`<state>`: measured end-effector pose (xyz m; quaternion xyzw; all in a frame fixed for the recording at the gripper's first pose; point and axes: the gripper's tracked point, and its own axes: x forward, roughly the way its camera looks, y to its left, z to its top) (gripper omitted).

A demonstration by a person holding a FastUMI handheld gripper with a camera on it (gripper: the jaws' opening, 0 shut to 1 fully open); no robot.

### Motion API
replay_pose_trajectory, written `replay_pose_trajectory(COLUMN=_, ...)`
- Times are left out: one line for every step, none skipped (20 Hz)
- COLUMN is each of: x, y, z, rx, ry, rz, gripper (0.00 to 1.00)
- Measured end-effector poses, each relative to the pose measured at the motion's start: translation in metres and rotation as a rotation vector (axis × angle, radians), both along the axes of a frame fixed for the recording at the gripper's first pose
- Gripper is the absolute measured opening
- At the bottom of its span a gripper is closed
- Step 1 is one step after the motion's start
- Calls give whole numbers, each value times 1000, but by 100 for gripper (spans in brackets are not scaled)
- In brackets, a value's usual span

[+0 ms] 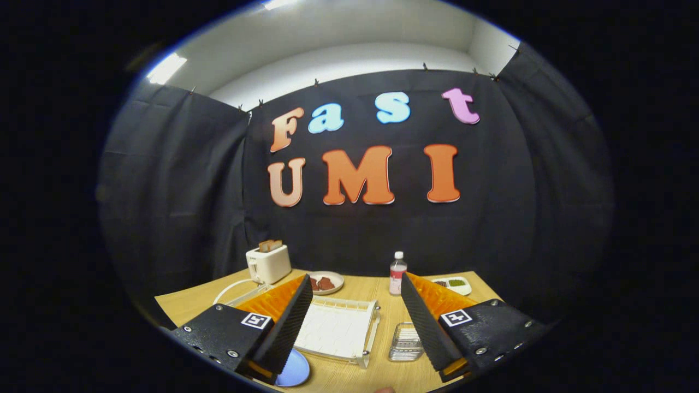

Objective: Take the plate from the dish rack, then take the spoon from the basket and place it into the plate.

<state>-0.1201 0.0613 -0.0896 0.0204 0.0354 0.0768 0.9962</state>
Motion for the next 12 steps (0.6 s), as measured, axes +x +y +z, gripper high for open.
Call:
replay_pose_trajectory(x=-1, y=-4, z=5, rx=-7, ry=-13, rz=-10, gripper=97)
replay_pose_trajectory(x=-1, y=-6, z=9, rx=-11, ry=-14, rz=-21, gripper=97)
replay_pose_trajectory(x=-1, y=-7, z=13, rx=-7, ry=-12, rz=-28, gripper=97)
replay_pose_trajectory(x=-2, y=-8, z=19, rx=1, ry=-16, rz=-33, gripper=97)
replay_pose_trajectory(x=-1, y=-8, z=27, rx=10, ry=-28, rz=-36, gripper=97)
replay_pose_trajectory(x=2, y=-10, z=34, rx=13, ry=-44, rz=-43, gripper=97)
replay_pose_trajectory(x=3, y=-12, z=40, rx=12, ry=-59, rz=-48, gripper=97)
replay_pose_trajectory(x=5, y=-12, z=45, rx=10, ry=-71, rz=-47, gripper=97)
replay_pose_trajectory(x=6, y=-11, z=49, rx=10, ry=-75, rz=-43, gripper=97)
replay_pose_trajectory(x=7, y=-9, z=52, rx=14, ry=-79, rz=-39, gripper=97)
replay_pose_trajectory(x=7, y=-9, z=55, rx=16, ry=-83, rz=-39, gripper=97)
replay_pose_trajectory(x=9, y=-10, z=57, rx=16, ry=-86, rz=-42, gripper=97)
